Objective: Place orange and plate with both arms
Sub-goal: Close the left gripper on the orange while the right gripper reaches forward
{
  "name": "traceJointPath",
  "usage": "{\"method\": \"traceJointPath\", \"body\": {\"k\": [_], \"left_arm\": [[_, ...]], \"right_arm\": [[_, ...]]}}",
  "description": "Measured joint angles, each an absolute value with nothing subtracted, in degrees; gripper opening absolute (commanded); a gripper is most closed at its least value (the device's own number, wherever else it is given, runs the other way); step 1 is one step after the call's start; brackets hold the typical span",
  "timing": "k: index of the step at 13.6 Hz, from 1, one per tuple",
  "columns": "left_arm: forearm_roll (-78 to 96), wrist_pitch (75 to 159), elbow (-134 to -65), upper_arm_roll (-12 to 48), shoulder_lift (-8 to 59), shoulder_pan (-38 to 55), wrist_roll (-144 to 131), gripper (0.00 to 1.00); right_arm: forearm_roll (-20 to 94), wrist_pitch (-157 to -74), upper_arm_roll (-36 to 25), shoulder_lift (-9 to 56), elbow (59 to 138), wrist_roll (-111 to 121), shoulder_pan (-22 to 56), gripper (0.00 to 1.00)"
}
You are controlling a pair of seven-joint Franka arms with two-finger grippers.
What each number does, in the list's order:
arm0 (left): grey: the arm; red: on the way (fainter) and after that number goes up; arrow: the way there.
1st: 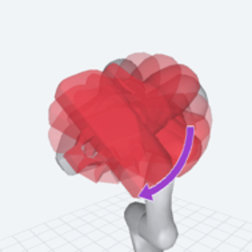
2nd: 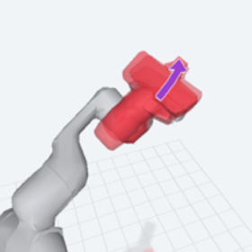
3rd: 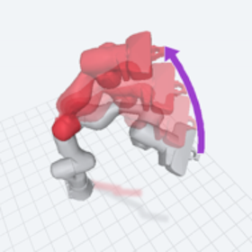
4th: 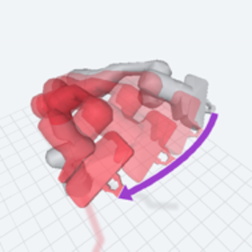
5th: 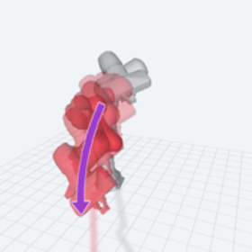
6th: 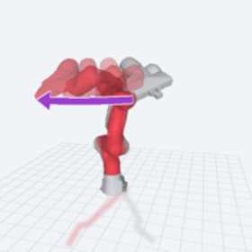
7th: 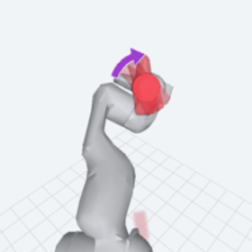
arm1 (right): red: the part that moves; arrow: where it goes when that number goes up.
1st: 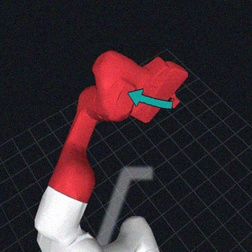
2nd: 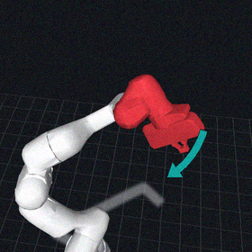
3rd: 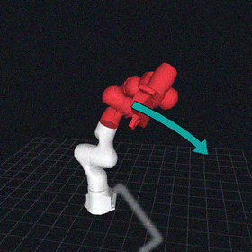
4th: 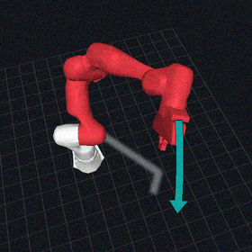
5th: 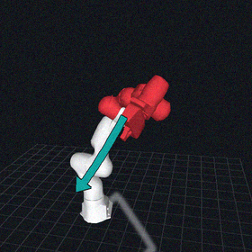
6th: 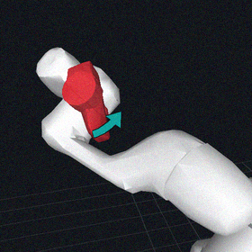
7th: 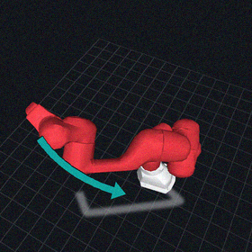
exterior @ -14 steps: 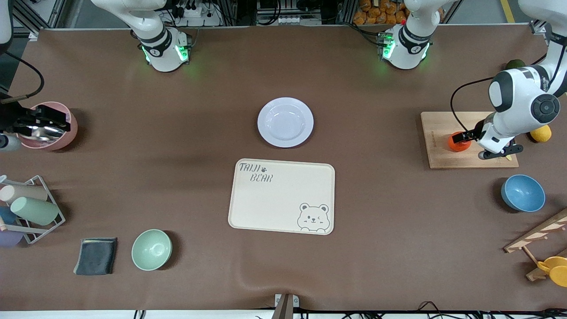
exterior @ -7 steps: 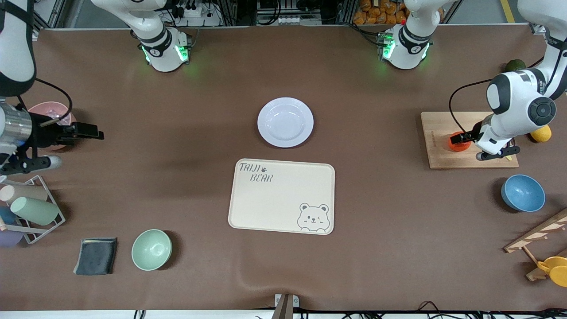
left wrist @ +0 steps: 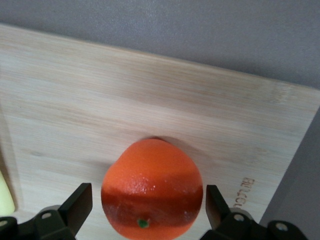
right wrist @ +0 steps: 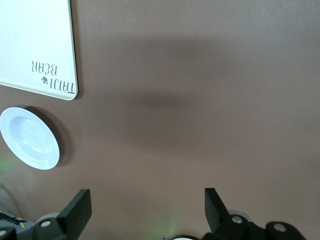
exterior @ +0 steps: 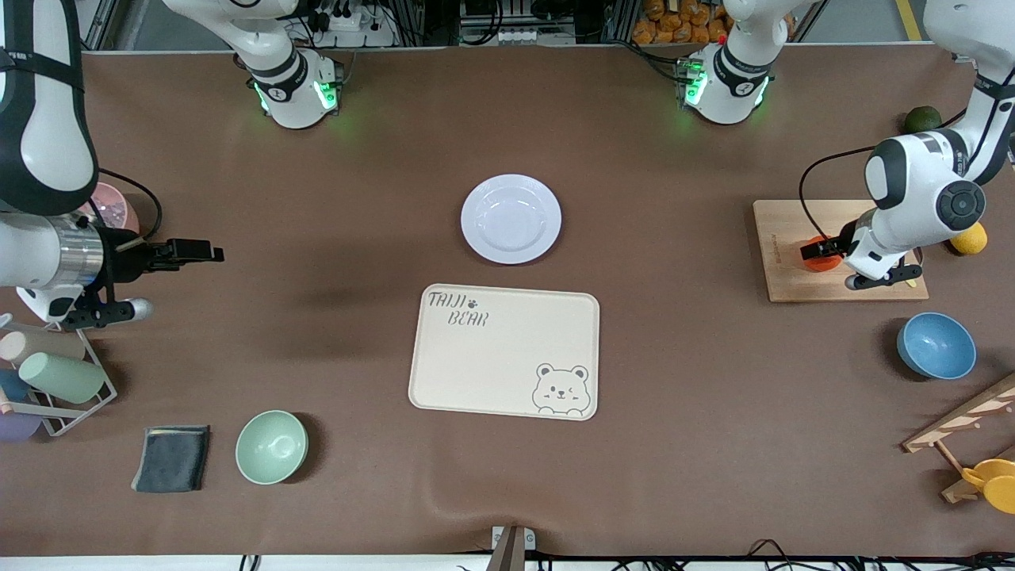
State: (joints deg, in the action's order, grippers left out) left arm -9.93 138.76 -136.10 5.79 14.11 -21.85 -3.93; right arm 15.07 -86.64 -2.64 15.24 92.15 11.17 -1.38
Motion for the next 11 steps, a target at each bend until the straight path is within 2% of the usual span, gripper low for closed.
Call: {"method": "traceJointPath", "body": {"k": [3,4,6,9,11], "left_arm": [[-9.9,139.5,-136.0,5.8,15.0,-22.6,-3.9,0.42],[-9.9,139.4,-135.9,5.9,15.0,-22.6,-3.9,0.34],[-9.9,139.4,-135.8,5.9,15.0,-22.6,-3.9,0.26],[-9.9,139.4,-134.9,7.0,15.1,-22.6,-3.7,0.25],[-9.8,136.6,-132.0,10.4,15.1,-22.7,-3.9,0.25]], "right_arm": [[16.4,-86.7,-2.6,15.3,92.5,11.2,-1.4,1.00],[17.1,-86.8,-2.6,15.5,92.7,11.2,-1.4,1.00],[18.9,-86.8,-2.6,16.3,92.9,11.2,-1.4,1.00],[19.9,-87.4,-2.6,18.2,92.9,11.2,-1.4,1.00],[20.4,-87.6,-2.6,18.9,92.9,11.2,-1.4,1.00]]}}
